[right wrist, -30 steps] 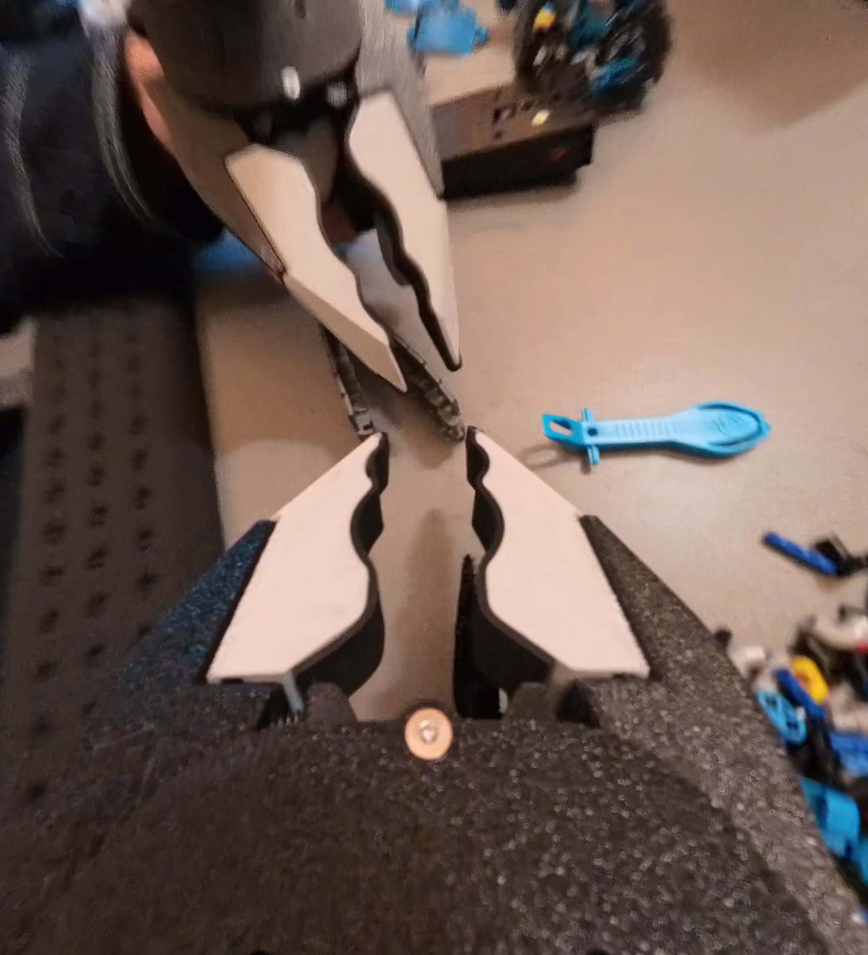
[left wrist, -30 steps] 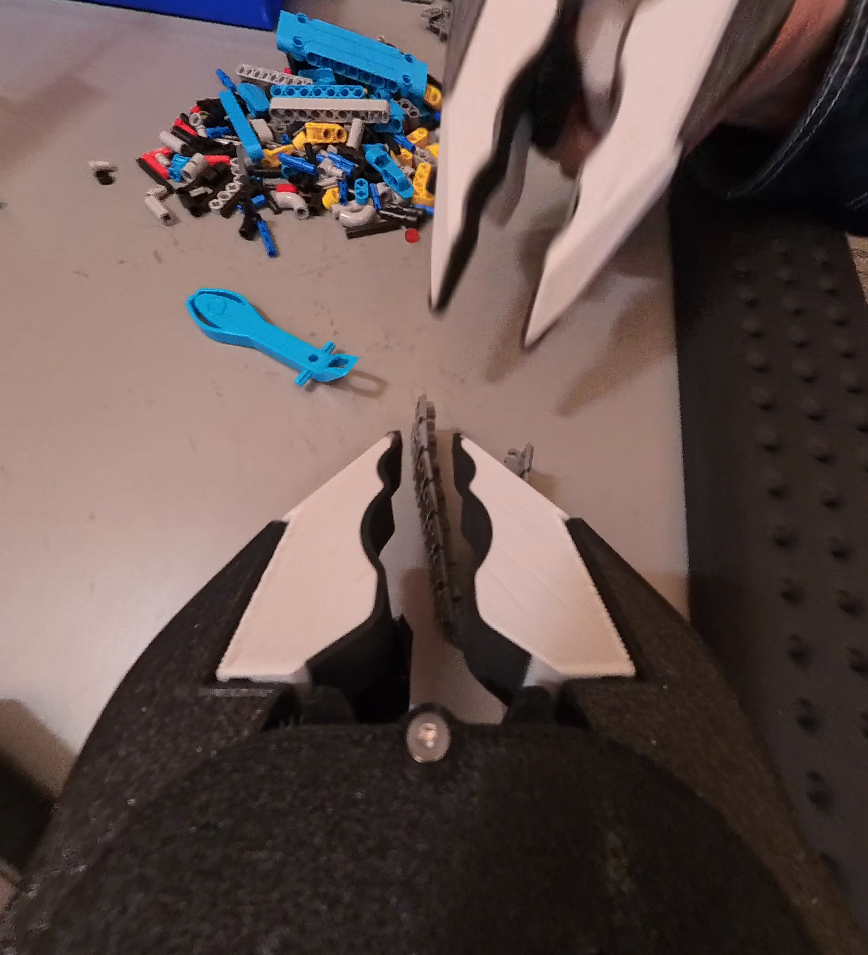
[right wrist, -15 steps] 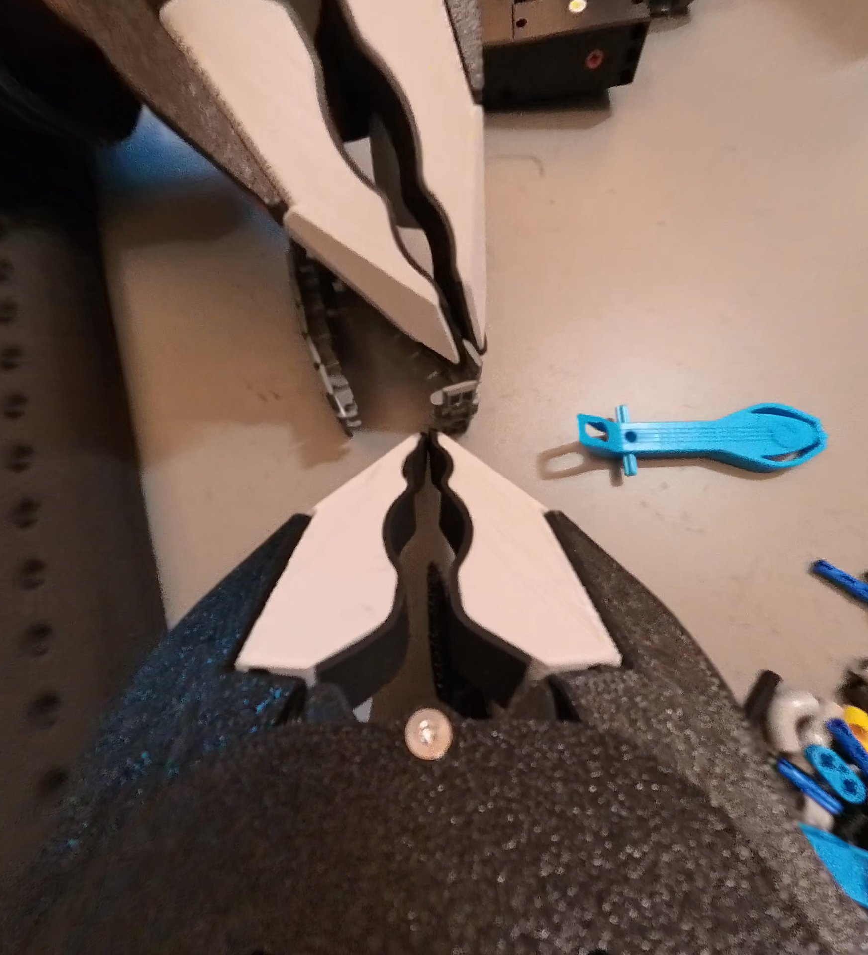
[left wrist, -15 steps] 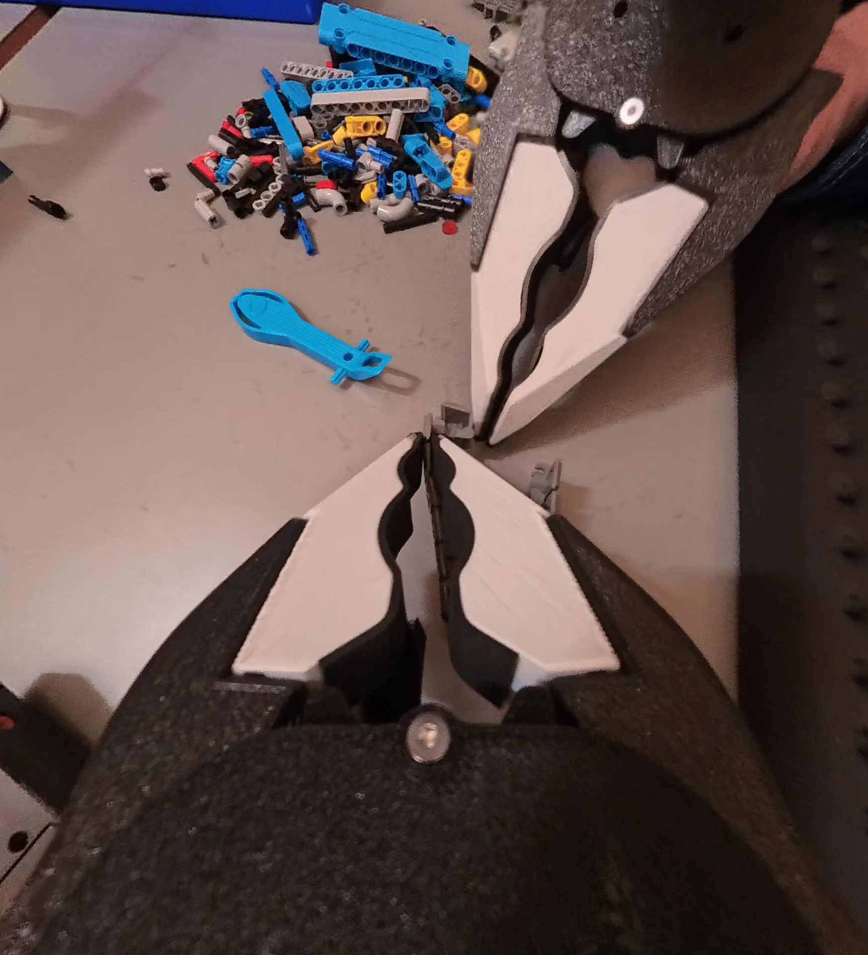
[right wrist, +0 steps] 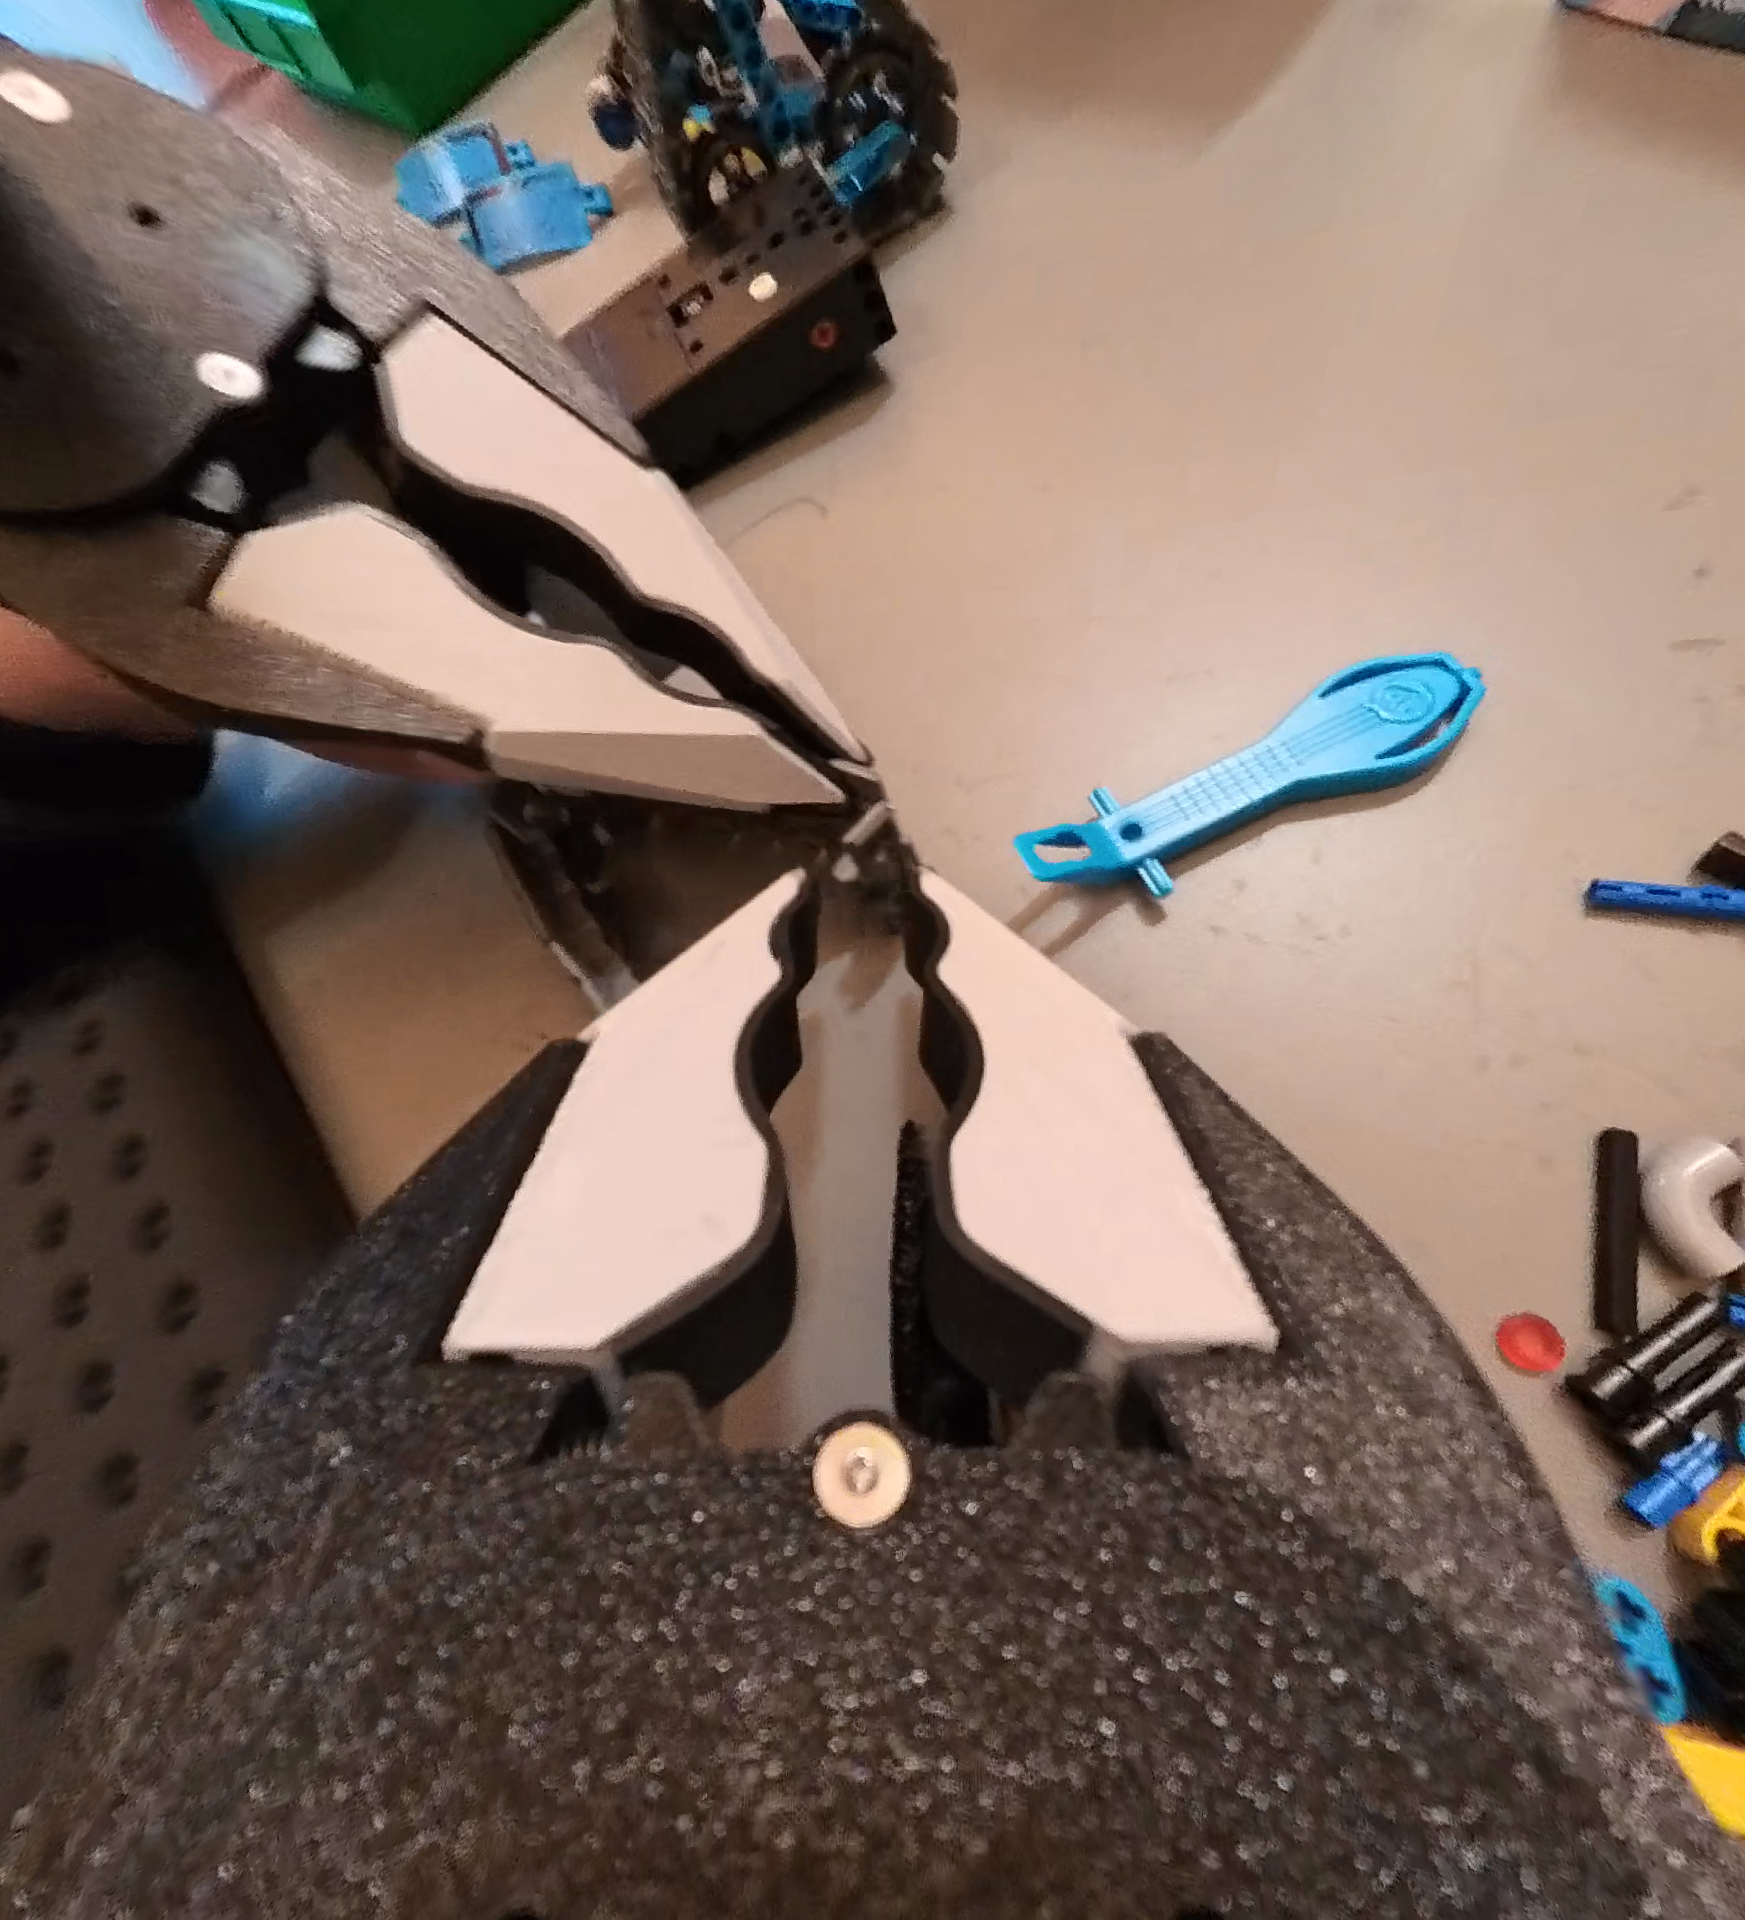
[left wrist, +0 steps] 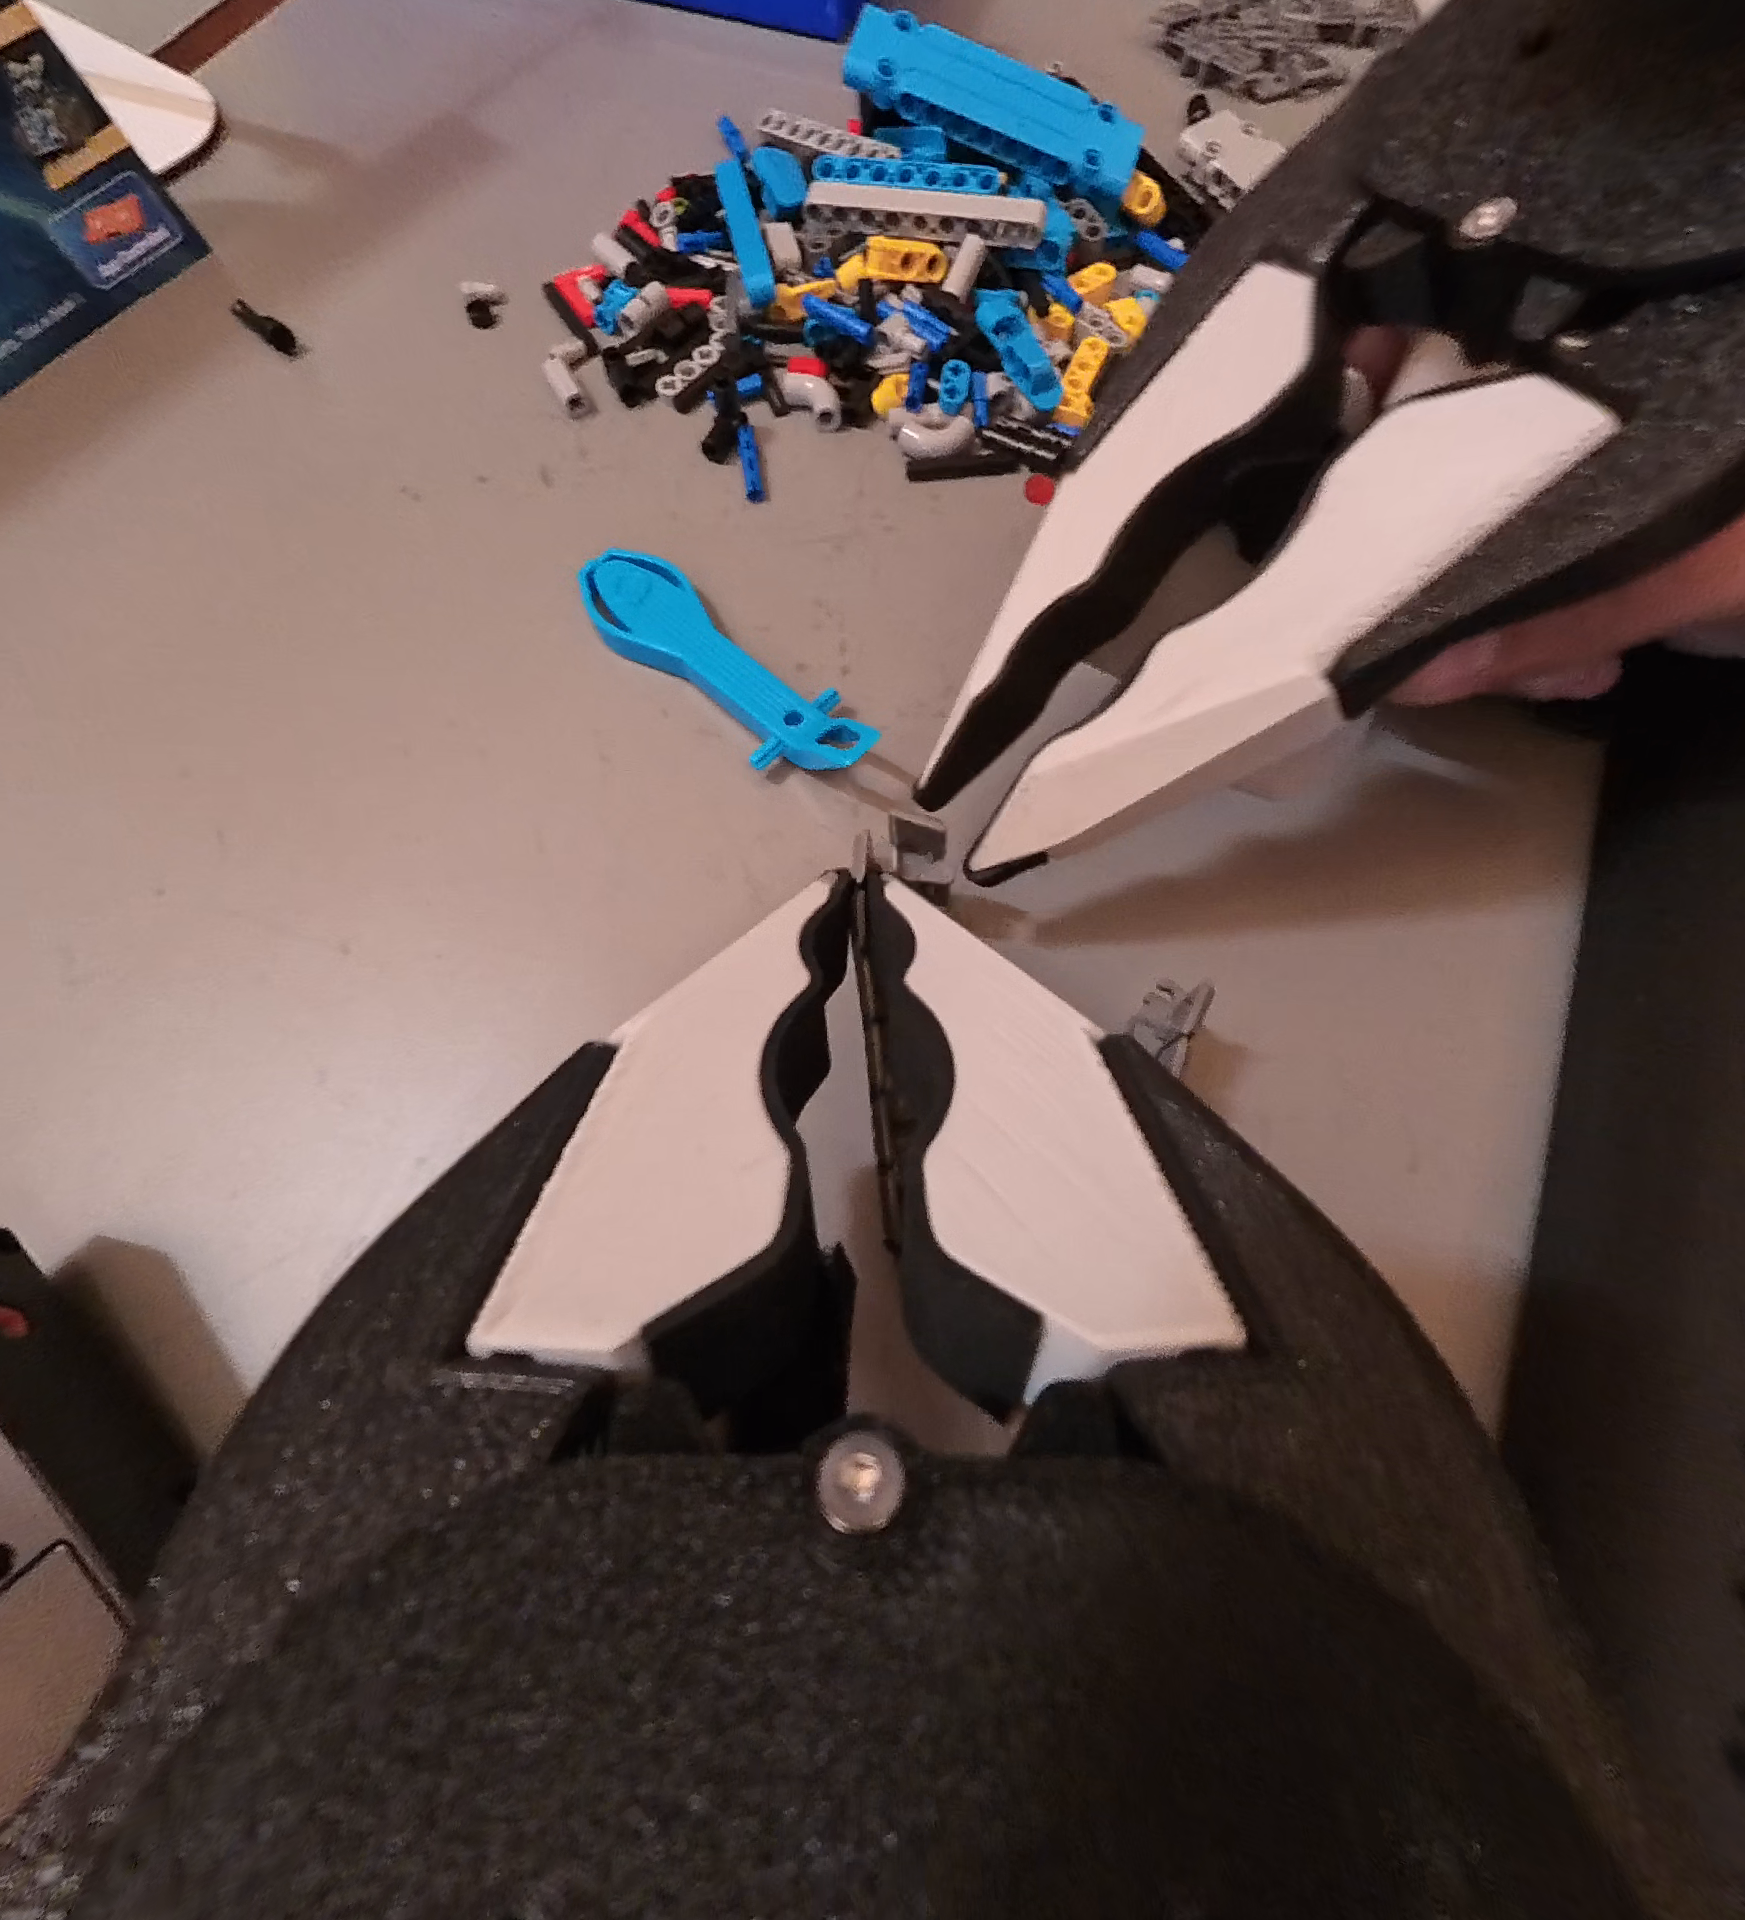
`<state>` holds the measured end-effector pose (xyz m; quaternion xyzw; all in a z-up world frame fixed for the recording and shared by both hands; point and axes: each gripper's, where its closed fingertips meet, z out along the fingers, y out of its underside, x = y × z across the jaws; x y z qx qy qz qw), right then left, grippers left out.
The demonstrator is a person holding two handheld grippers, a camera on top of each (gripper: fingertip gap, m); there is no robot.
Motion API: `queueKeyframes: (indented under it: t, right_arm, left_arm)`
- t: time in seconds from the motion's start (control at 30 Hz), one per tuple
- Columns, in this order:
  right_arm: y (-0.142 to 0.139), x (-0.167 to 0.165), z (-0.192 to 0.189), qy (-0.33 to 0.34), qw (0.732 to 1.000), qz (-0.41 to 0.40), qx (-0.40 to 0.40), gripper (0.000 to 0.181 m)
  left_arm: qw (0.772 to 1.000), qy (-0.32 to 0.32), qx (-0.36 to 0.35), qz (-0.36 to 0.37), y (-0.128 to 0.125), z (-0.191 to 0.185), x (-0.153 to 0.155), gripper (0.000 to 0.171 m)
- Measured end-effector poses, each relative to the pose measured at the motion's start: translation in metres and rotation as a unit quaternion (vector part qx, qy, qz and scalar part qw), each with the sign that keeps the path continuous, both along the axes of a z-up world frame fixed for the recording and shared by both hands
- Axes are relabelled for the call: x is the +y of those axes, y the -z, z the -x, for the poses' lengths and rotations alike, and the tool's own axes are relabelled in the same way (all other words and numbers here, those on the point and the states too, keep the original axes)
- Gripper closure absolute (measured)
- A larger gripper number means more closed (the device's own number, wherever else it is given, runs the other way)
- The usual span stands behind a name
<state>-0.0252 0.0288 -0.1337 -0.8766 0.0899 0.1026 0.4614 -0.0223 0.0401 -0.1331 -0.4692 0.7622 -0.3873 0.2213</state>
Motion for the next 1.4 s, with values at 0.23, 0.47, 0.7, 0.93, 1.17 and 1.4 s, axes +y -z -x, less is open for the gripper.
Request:
queueKeyframes:
  t: [0.23,0.47,0.7,0.93,1.17,1.4]
  right_arm:
    - [0.007,-0.001,0.006,-0.066,0.996,0.010,-0.054,0.161]
    - [0.005,-0.005,-0.008,-0.044,0.993,0.013,-0.107,0.165]
    - [0.002,-0.003,-0.012,0.009,1.000,0.003,-0.028,0.169]
    - [-0.003,0.000,-0.013,0.021,1.000,-0.012,-0.008,0.167]
    - [0.001,-0.001,-0.016,0.030,0.999,-0.006,0.009,0.179]
    - [0.001,-0.002,-0.024,0.060,0.998,0.002,0.024,0.180]
  left_arm:
    - [1.000,0.011,-0.001,0.002,0.000,0.000,-0.004,0.170]
    - [1.000,0.016,-0.001,0.004,0.000,0.000,-0.005,0.171]
    - [1.000,-0.026,-0.002,-0.005,0.000,-0.005,-0.003,0.171]
    - [0.998,-0.065,0.000,-0.005,0.000,-0.007,-0.011,0.170]
    - [0.997,-0.064,-0.018,-0.028,-0.002,-0.011,-0.012,0.163]
    - [0.999,-0.039,-0.020,-0.009,-0.001,-0.016,-0.018,0.171]
